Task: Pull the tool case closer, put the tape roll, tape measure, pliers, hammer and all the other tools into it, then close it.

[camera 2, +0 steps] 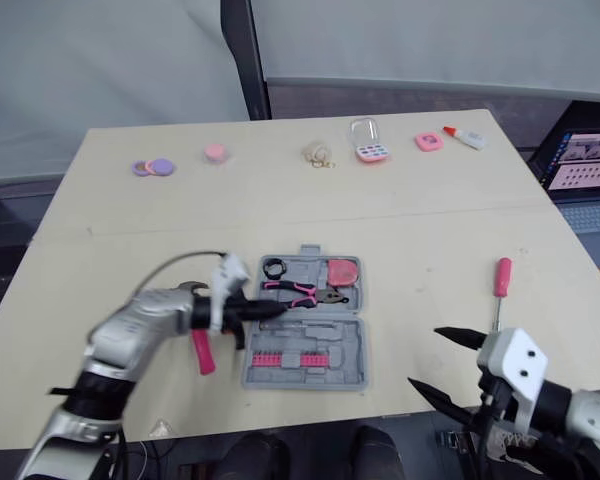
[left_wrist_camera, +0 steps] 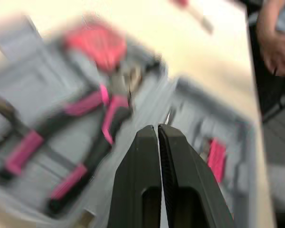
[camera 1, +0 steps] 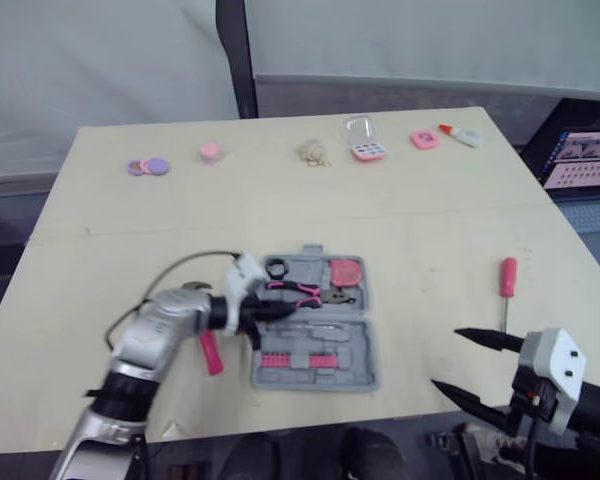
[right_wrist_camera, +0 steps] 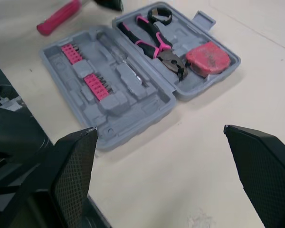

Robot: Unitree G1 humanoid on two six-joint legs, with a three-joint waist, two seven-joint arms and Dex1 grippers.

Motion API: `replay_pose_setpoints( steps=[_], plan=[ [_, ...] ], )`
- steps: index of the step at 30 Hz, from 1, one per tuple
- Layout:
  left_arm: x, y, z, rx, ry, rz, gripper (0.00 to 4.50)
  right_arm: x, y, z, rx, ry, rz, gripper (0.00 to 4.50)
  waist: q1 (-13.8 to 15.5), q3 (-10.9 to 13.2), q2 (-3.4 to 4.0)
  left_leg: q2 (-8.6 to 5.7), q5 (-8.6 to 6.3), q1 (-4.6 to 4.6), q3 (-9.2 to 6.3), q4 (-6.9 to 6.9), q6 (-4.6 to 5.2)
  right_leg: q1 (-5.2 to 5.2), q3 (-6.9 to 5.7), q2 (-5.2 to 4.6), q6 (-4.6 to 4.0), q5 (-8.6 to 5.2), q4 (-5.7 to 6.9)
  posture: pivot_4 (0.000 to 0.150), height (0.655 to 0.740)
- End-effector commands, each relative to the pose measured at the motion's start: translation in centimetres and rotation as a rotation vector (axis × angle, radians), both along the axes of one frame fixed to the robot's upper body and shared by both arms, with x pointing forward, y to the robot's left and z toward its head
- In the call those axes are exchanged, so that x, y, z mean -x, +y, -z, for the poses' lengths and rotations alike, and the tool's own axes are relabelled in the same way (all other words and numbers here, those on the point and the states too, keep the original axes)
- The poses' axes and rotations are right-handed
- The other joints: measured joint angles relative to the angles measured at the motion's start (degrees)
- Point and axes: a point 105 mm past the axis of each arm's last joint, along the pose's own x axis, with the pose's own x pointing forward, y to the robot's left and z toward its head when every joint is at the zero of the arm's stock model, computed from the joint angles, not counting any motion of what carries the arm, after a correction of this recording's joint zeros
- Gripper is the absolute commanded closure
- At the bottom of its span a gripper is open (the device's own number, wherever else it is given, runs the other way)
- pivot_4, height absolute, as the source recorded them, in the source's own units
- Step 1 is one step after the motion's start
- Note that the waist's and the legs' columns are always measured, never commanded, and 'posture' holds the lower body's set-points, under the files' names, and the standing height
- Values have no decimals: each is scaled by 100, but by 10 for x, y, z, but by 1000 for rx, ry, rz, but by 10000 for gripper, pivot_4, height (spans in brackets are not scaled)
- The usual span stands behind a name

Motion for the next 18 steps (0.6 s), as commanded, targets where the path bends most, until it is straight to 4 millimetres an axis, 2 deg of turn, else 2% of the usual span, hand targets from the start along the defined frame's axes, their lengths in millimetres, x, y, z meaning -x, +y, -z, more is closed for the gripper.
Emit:
replay_pose_setpoints(
  steps=[1,4,8,11,16,18],
  plan=[
    [15,25,-30,24,-90,-53,43145,-4,3,-3,-3,-8,-22,0,-24,-2,4,0,0,-1,-4,-1,0,1,-1,-4,0,0,-1,1500,7400],
    [33,60,-30,34,-35,-116,43145,-6,3,-2,-9,9,-37,0,-61,0,7,-9,0,3,-10,-13,0,2,1,-4,0,0,-6,1500,7400],
    [55,101,-23,7,-127,-308,43145,-8,6,3,-33,42,-24,0,-68,7,-2,-2,-1,0,-10,-18,-1,2,-1,0,-2,-1,-17,1500,7400],
    [80,125,-4,-10,-107,-449,43145,-6,12,8,-57,79,-23,0,-59,9,-4,12,-2,2,-11,-18,-3,4,6,-8,-2,-1,-20,1500,7400],
    [143,149,42,-61,40,-593,43145,3,15,17,-56,137,-28,0,-27,18,-21,3,-4,-3,-22,-17,-1,12,8,-17,-7,-4,-29,1500,7400],
    [161,155,51,-73,68,-643,37933,6,15,17,-67,151,-26,0,-28,20,-27,2,-10,0,-16,-15,7,13,15,-23,-15,-8,-51,1500,7400]
  ],
)
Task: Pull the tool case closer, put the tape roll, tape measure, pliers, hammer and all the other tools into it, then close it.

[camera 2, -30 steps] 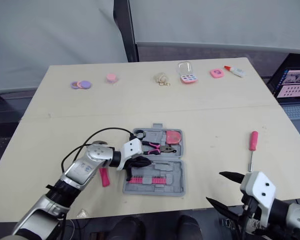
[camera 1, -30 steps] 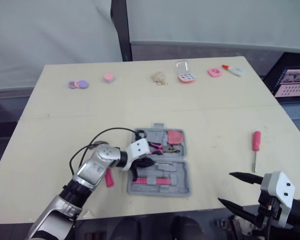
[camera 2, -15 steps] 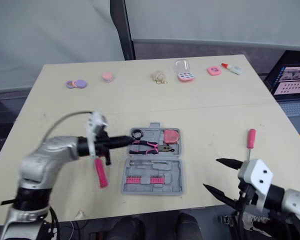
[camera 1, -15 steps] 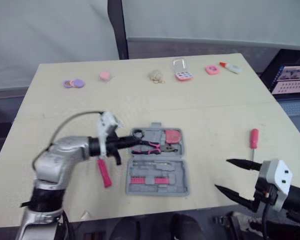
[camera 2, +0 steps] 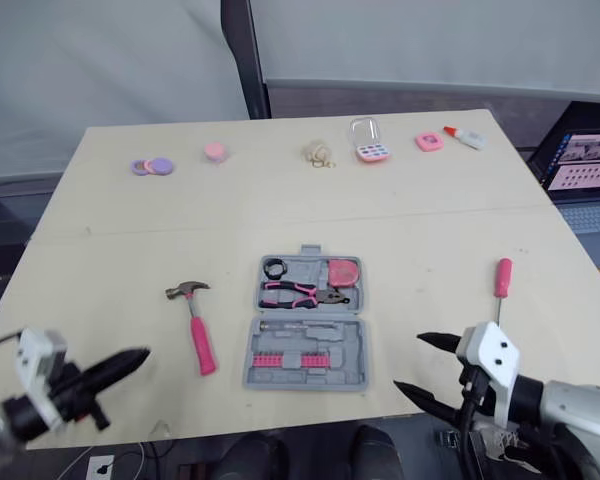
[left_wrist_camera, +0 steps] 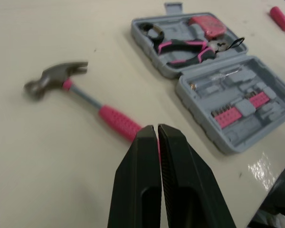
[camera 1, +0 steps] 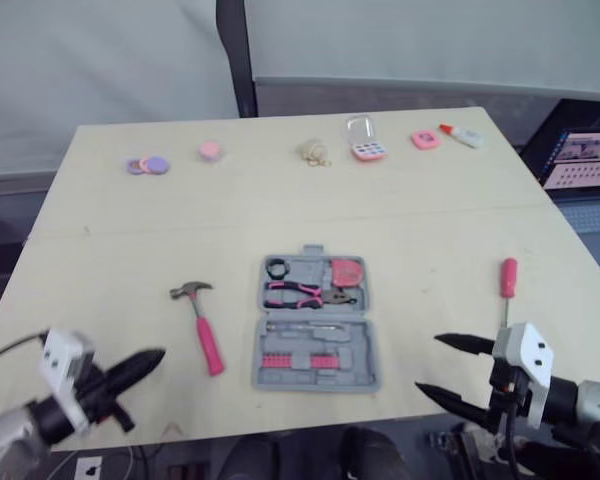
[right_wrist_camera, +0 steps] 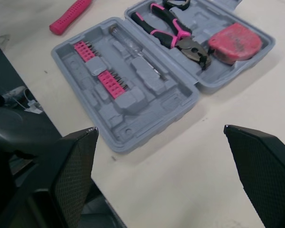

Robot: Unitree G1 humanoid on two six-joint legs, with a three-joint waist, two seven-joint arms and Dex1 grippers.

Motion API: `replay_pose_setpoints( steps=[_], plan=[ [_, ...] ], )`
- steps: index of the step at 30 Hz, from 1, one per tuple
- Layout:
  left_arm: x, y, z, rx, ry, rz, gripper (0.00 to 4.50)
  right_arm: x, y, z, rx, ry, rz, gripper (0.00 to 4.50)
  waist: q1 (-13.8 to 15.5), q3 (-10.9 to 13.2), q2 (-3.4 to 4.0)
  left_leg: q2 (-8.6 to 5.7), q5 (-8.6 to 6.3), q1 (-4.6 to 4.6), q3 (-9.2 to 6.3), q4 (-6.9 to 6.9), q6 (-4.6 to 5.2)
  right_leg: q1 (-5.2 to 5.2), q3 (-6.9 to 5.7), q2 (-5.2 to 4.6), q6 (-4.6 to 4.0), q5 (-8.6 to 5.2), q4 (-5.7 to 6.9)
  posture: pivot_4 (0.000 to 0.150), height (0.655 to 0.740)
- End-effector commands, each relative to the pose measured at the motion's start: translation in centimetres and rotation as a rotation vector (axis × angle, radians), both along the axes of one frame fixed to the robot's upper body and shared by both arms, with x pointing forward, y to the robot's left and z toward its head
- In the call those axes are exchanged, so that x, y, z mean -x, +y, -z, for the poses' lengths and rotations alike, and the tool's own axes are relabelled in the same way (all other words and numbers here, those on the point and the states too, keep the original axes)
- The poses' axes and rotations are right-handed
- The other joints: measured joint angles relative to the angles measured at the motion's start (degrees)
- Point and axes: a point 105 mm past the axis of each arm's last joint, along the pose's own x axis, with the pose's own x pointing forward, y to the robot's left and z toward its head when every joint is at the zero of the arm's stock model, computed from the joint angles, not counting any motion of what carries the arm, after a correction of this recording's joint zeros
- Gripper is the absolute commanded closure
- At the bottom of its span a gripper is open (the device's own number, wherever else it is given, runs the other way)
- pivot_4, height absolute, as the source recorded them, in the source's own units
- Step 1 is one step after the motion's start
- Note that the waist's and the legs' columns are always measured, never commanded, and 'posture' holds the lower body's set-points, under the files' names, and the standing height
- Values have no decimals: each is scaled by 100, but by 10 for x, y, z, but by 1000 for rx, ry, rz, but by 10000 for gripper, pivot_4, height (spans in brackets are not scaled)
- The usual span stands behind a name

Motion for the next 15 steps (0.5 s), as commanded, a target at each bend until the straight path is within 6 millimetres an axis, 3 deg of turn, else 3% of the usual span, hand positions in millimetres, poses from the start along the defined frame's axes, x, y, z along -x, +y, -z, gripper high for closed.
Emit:
replay_pose_setpoints(
  steps=[1,5,8,15],
  plan=[
    [20,8,-1,-37,-20,-57,35316,4,3,-8,-13,-17,-7,0,16,4,-5,-1,-2,1,0,0,3,2,0,-2,-3,-2,-2,1500,7400],
    [42,15,8,-39,-2,-172,15560,8,0,-6,-10,-17,-2,0,40,4,-4,-4,-19,-1,-1,9,22,1,3,-15,-31,-17,-2,1500,7400],
    [45,16,10,-45,-14,-224,1136,7,1,-6,-13,-24,-7,0,37,5,-3,-5,-32,-2,-2,14,31,0,2,-15,-40,-21,2,1500,7400],
    [43,8,12,-21,-22,-236,89,6,-2,-8,-12,-34,-15,0,-14,5,-5,-11,-39,0,12,23,45,2,6,-20,-39,-21,2,1500,7400]
  ],
)
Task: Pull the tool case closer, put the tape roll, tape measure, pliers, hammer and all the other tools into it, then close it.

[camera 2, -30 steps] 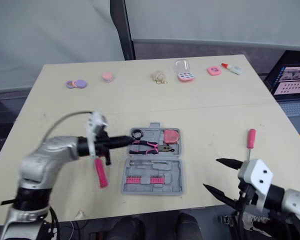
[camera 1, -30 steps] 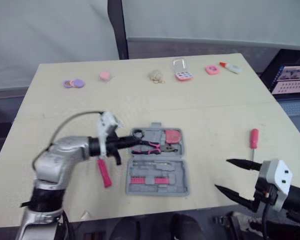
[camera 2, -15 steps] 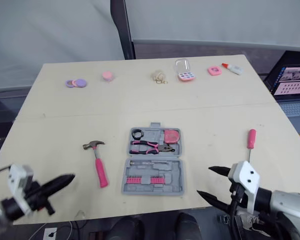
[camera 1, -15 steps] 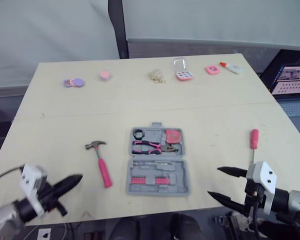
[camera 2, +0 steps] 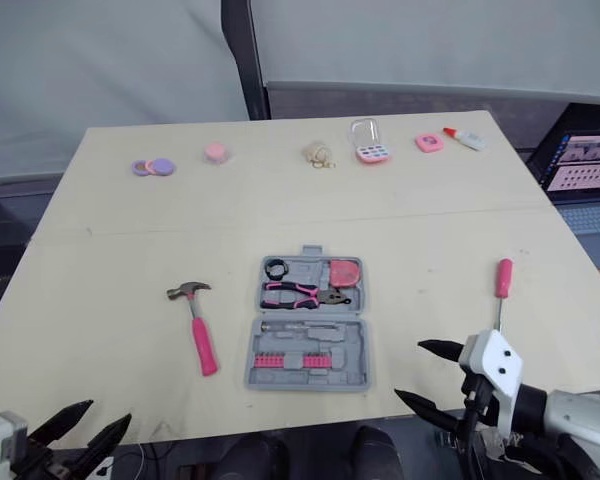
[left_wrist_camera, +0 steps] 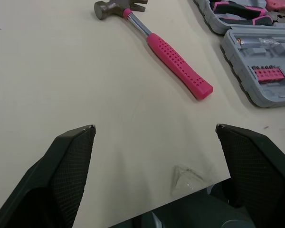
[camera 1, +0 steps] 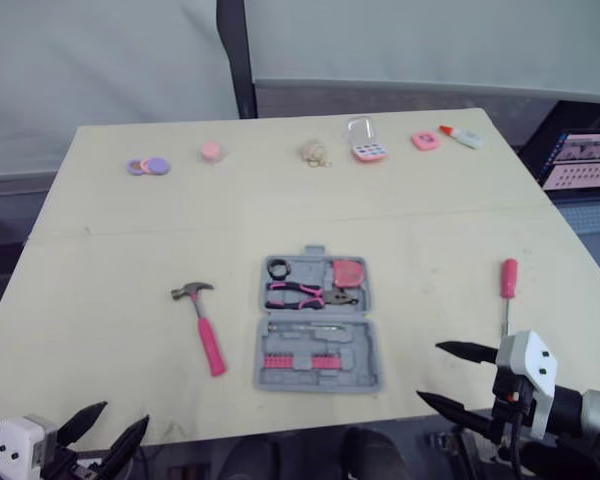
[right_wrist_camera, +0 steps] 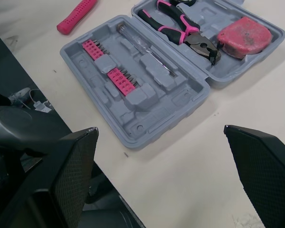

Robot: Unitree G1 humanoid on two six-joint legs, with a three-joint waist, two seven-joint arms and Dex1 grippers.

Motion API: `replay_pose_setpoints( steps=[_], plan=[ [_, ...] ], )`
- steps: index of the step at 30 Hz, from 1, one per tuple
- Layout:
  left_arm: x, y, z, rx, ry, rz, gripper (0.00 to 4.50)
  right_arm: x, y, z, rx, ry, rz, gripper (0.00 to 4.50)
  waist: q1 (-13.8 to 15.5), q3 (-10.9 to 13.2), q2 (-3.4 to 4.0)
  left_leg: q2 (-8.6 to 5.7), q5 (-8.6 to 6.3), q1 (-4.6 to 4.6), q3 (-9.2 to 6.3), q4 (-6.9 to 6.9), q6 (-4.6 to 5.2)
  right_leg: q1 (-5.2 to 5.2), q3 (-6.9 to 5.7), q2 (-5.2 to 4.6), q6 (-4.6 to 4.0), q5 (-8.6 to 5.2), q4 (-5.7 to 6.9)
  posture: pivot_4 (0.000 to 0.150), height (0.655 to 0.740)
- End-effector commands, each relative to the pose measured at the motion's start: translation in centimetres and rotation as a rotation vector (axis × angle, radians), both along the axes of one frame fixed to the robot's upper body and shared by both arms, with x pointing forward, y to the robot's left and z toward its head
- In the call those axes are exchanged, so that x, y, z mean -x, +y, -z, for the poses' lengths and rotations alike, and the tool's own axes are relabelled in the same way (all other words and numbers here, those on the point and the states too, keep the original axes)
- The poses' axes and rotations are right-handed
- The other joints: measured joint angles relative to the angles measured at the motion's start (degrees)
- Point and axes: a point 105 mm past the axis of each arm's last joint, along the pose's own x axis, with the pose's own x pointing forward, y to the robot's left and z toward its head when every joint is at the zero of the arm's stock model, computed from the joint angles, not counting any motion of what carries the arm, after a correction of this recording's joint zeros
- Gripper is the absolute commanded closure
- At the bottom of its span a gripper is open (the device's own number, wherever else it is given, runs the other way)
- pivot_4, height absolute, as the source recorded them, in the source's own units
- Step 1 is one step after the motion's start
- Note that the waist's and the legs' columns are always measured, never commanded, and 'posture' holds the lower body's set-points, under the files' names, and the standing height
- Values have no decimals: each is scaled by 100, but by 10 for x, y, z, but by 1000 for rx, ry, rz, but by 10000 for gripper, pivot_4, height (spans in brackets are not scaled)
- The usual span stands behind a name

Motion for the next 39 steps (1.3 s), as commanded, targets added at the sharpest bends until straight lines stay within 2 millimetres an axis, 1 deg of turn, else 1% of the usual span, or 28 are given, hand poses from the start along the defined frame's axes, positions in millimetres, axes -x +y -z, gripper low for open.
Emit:
replay_pose_setpoints(
  steps=[1,6,10,13,17,19,21,24,26,28,31,34,36,39],
  plan=[
    [1,-2,-4,1,-12,8,89,0,0,-9,0,-40,-20,0,-6,0,0,0,0,1,1,-1,0,0,0,0,0,0,0,1500,7400],
    [-3,2,-4,-15,-5,8,89,1,-4,-11,2,-52,-20,0,-8,1,2,1,0,1,3,0,0,-2,-2,1,0,0,2,1500,7400],
    [-17,-3,-10,-2,-20,-17,89,-4,-9,-16,5,-66,-30,0,1,1,1,0,-1,1,3,0,1,-1,1,0,0,0,2,1500,7400],
    [-33,-7,-6,-26,-3,-37,89,-9,-15,-22,22,-83,-55,0,-2,3,5,-2,0,3,3,3,1,0,3,-1,1,0,5,1500,7400],
    [-50,-14,-16,-36,-28,-52,89,-16,-21,-29,42,-104,-82,0,-13,3,3,-1,0,4,3,1,1,-2,2,0,3,2,14,1500,7400],
    [-58,-10,-20,-47,-26,-71,89,-22,-18,-34,39,-125,-103,0,-15,4,4,1,0,5,2,1,0,-2,-3,2,4,2,18,1500,7400],
    [-60,-12,-23,-74,-31,-101,89,-26,-15,-43,17,-155,-129,0,-26,4,7,1,1,7,6,2,-2,-2,-3,4,5,3,21,1500,7400],
    [-63,-14,-30,-69,-45,-190,89,-29,-5,-47,18,-179,-171,0,-30,5,5,3,1,8,12,1,-2,-2,-1,4,10,6,23,1500,7400],
    [-65,-28,-35,-58,-50,-201,89,-30,-1,-46,17,-184,-193,0,-20,6,3,2,1,6,12,2,-2,-1,1,3,16,9,23,1500,7400],
    [-69,-39,-36,-47,-30,-207,89,-29,7,-46,12,-188,-226,0,6,7,1,0,1,2,7,4,-2,1,2,2,20,11,22,1500,7400],
    [-76,-39,-31,-31,14,-273,89,-29,17,-49,14,-196,-271,0,16,8,5,-5,3,3,-3,10,-5,2,3,1,20,11,21,1500,7400],
    [-85,-36,-28,-25,42,-360,89,-32,18,-53,21,-207,-282,0,-3,7,6,-3,8,6,2,10,-13,3,2,4,22,12,26,1500,7400],
    [-89,-36,-26,-24,74,-402,89,-33,14,-56,34,-211,-278,0,-5,7,6,-3,8,6,3,9,-14,2,1,11,25,13,38,1500,7400],
    [-99,-41,-24,-16,100,-425,89,-33,9,-58,53,-214,-271,0,2,7,6,-4,8,2,0,7,-14,0,-2,15,25,14,37,1500,7400]
  ],
)
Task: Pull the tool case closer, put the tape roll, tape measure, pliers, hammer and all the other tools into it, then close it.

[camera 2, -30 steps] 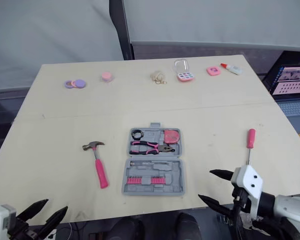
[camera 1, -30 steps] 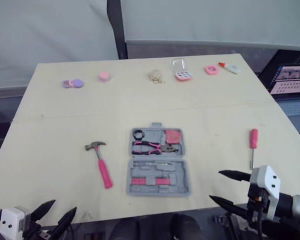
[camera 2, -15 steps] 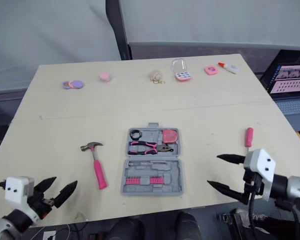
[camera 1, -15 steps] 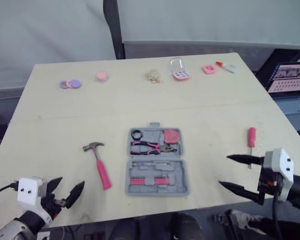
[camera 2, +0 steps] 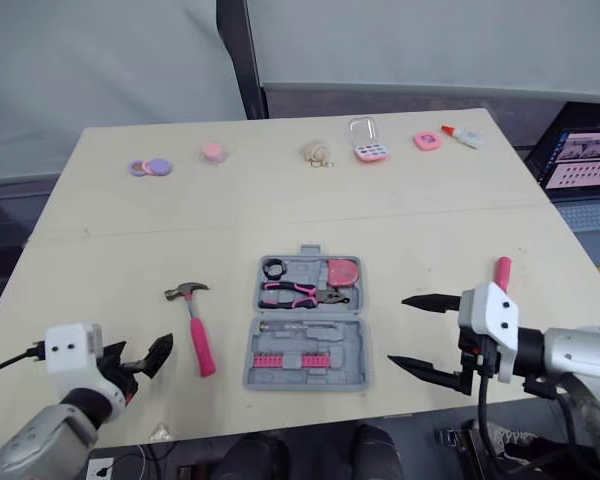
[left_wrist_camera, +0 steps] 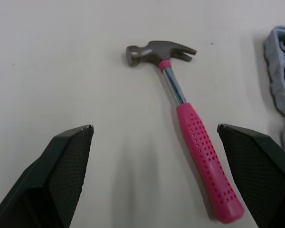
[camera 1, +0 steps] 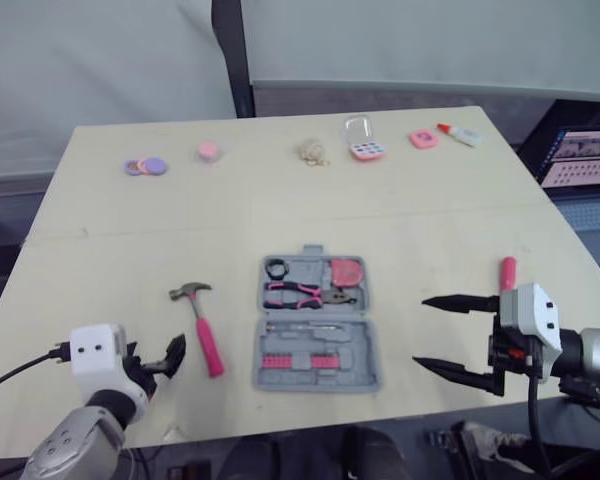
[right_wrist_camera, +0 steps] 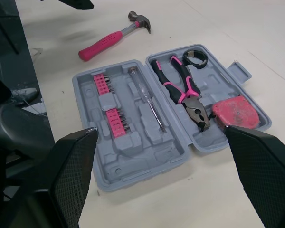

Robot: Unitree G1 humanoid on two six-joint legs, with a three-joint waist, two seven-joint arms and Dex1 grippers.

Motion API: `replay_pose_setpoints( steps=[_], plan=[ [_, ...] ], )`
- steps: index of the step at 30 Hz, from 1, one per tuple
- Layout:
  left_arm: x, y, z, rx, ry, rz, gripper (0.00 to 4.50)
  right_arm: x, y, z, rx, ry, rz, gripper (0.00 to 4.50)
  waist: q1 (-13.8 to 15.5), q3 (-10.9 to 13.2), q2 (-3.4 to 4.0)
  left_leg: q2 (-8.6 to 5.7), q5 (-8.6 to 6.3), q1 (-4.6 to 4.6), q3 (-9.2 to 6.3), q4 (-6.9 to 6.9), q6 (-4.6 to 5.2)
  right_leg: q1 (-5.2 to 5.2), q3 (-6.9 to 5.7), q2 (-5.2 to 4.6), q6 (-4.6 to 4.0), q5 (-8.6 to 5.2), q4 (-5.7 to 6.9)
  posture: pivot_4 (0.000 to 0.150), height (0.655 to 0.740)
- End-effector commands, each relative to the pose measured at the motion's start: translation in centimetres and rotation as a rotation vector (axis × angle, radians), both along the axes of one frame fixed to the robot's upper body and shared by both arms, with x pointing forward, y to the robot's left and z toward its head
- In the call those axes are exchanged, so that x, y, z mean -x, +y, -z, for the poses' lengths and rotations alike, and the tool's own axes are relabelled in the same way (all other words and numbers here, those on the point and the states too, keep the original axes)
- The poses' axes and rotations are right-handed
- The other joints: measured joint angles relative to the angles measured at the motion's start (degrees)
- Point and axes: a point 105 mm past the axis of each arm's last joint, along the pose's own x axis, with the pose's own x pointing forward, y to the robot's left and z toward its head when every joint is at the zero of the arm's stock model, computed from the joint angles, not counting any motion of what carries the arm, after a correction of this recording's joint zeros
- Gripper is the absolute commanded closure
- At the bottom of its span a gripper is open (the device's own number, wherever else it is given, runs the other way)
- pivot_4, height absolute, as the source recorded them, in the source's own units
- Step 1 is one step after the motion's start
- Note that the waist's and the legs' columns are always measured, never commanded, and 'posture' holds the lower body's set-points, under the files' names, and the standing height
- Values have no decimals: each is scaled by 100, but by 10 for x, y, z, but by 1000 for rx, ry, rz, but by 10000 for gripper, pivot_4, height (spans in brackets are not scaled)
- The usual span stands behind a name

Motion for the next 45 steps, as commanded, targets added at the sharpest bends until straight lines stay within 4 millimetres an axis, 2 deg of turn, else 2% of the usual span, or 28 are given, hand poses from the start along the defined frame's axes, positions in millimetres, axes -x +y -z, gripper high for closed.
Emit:
replay_pose_setpoints(
  steps=[1,6,12,17,25,40,45],
  plan=[
    [-9,-5,-2,-16,21,-30,89,3,-3,-11,12,-28,-10,0,3,0,0,-2,0,-1,0,0,0,0,1,0,0,0,0,1500,7400],
    [-32,-19,-3,2,46,-32,89,6,-7,-13,29,-28,7,0,4,0,-2,-20,2,-1,1,9,-3,6,3,1,11,6,-1,1500,7400],
    [-47,-30,-11,-18,69,-52,89,7,-8,-13,38,-24,17,0,1,0,-3,-17,4,-1,2,2,-7,3,1,8,17,9,-5,1500,7400],
    [-51,-30,-14,-41,104,-101,89,6,-7,-12,37,-24,24,0,2,2,-5,-15,5,-2,4,2,-10,2,3,11,23,12,-8,1500,7400],
    [-80,-28,-21,-43,126,-160,89,9,-7,-10,33,-32,51,0,60,8,-16,-16,11,-4,3,2,-20,2,3,14,38,20,-13,1500,7400],
    [-102,-30,7,-13,192,-171,89,8,-9,-13,45,-47,75,0,150,19,-33,0,16,-5,4,1,-33,-1,3,29,41,22,-15,1500,7400],
    [-108,-37,14,-2,199,-144,89,7,-9,-14,49,-49,75,0,149,23,-39,1,17,-6,4,1,-35,-2,3,30,43,23,-15,1500,7400]
  ],
)
